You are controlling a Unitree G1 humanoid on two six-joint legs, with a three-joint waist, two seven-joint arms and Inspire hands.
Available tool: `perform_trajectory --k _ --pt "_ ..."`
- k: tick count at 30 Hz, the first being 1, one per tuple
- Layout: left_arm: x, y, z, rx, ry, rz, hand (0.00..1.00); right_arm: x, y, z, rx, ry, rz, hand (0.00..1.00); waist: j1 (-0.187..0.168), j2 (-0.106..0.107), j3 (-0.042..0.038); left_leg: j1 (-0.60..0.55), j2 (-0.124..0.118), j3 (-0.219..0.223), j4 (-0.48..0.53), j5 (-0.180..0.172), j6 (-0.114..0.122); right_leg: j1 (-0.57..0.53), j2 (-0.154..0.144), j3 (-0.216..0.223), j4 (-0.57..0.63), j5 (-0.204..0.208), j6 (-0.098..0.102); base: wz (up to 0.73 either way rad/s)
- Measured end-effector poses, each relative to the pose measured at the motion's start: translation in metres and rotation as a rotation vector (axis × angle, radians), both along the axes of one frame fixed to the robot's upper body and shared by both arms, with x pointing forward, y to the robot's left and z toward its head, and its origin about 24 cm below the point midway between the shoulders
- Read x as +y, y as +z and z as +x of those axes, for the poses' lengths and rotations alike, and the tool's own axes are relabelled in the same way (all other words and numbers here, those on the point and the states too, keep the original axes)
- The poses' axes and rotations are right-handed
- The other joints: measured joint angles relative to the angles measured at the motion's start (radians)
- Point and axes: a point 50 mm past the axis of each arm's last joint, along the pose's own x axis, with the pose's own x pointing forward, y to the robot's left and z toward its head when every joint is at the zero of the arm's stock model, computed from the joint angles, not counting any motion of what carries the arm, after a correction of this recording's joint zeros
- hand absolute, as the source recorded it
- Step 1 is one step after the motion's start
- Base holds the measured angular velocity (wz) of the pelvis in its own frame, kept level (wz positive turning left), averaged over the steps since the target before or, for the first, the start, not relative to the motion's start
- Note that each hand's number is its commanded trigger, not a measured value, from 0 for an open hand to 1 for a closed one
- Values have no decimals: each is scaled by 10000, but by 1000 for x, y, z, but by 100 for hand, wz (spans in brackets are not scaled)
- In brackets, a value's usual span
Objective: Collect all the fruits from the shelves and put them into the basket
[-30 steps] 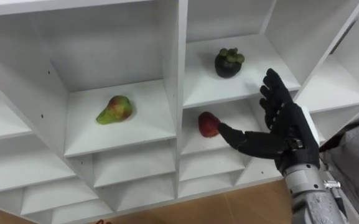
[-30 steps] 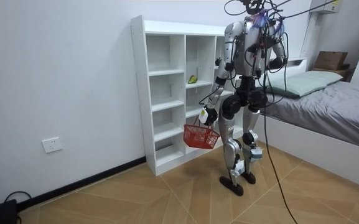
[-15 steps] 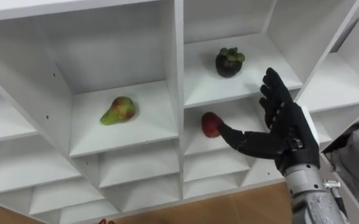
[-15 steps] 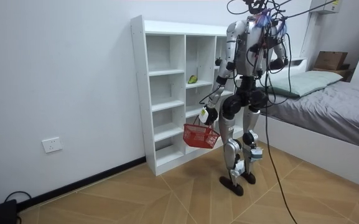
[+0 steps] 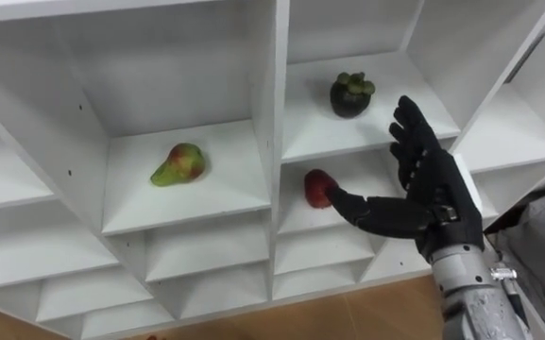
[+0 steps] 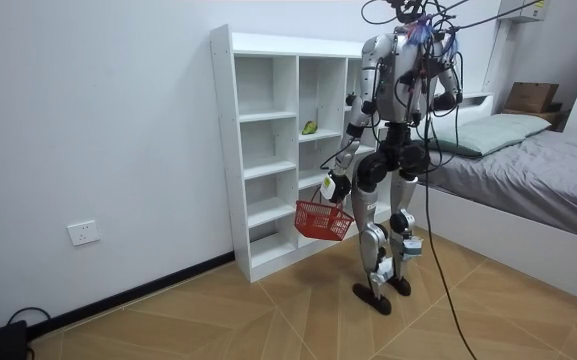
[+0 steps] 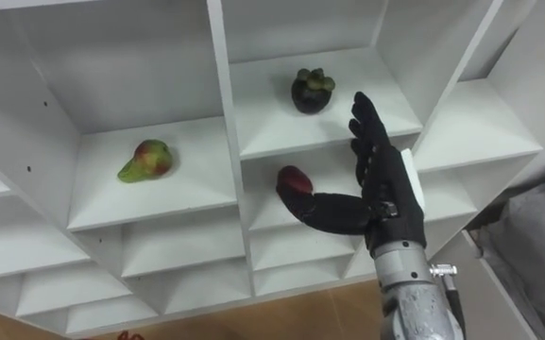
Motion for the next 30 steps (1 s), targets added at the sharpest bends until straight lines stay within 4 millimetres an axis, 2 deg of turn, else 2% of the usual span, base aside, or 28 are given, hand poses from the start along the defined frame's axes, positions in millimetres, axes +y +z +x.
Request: perform_trajectory --k 4,6,9,12,30 --pt "0 0 0 37 -13 -26 100 1 10 0 -311 76 -99 0 5 72 15 -25 -2 3 -37 0 0 -28 2 14 2 0 0 0" --pt "0 0 0 81 -10 -60 100 5 27 0 -1053 256 -64 0 26 113 -18 -9 4 3 -8 2 -2 -22 12 16 2 0 0 0" --pt "0 0 0 79 -21 -95 100 9 42 2 -1756 493 6 0 31 101 -29 36 8 4 2 3 -2 25 15 21 -6 0 0 0" --pt "0 0 0 72 -27 -115 100 9 44 4 -1846 538 0 0 61 66 -51 42 3 3 9 3 -2 38 6 20 -6 0 0 0" --pt "1 0 -6 95 20 5 100 9 55 4 -2417 290 -29 0 35 92 -38 30 5 -10 3 1 -3 42 6 -8 -3 3 -1 0"
